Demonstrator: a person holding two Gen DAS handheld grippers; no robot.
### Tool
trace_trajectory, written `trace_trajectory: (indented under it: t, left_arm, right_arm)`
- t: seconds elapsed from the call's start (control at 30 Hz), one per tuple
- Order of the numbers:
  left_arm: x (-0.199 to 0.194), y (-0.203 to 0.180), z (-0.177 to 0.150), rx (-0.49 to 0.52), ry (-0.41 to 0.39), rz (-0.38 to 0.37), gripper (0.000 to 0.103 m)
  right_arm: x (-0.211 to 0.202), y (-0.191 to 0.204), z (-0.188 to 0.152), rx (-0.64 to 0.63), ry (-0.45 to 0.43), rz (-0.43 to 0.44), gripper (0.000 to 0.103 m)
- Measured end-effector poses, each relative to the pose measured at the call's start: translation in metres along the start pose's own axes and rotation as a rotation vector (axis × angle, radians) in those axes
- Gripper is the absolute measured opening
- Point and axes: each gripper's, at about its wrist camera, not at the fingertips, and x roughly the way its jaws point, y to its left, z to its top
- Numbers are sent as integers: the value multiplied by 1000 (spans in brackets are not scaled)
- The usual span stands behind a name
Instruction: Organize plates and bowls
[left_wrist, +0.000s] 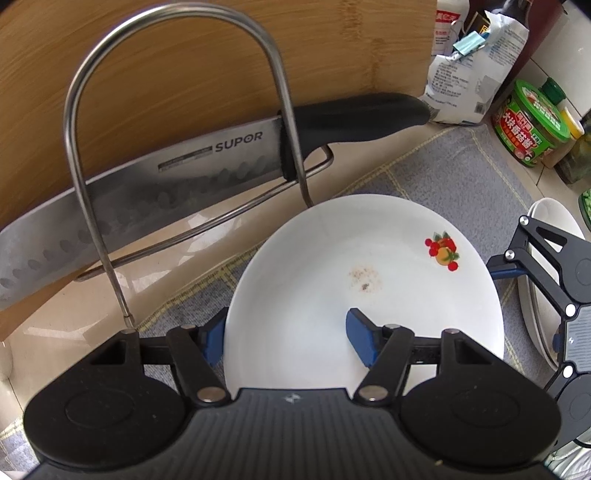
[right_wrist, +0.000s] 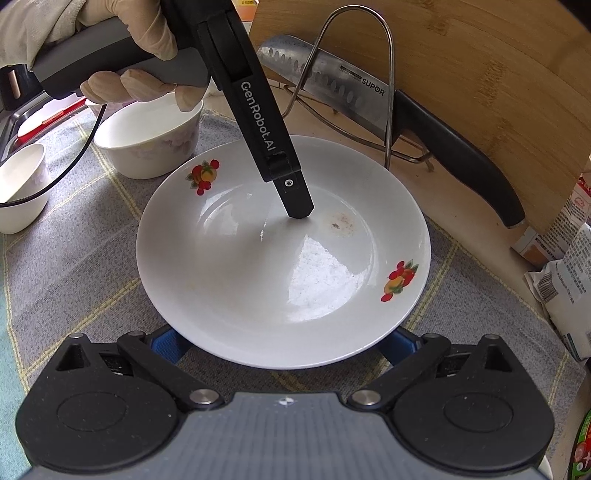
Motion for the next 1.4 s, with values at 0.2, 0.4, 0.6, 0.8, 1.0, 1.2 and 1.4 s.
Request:
trace_trajectory:
  t: [0.2,0.4,0.6,0.8,1.0,1.2,1.4]
  left_arm:
    - [-1,-2,-1,6,-7,8,65]
    - [-3,-4,-2,16,-12,13,65]
    - [0,-3,-3,12,-1,4,65]
    - [1,-2,-2,16,-12,3,66]
    - [2,-3,-1,39,-23,-2,66]
    - [1,-4,-2,50,-30,-2,66]
    - [0,-5,-4,53,-36,4,67]
  right_arm:
    - [-3,-1,1,6,-2,-8,103]
    - [-5,-6,2,31,-4,-4,103]
    - [-4,-3,1,6,10,-8,103]
    - [-2,-4,1,1,21,-15,103]
    - [-4,-3,-1,18,15,-30,103]
    - [-3,2,2,-7,7,-39,103]
    - [-5,0,1,6,5,-37,103]
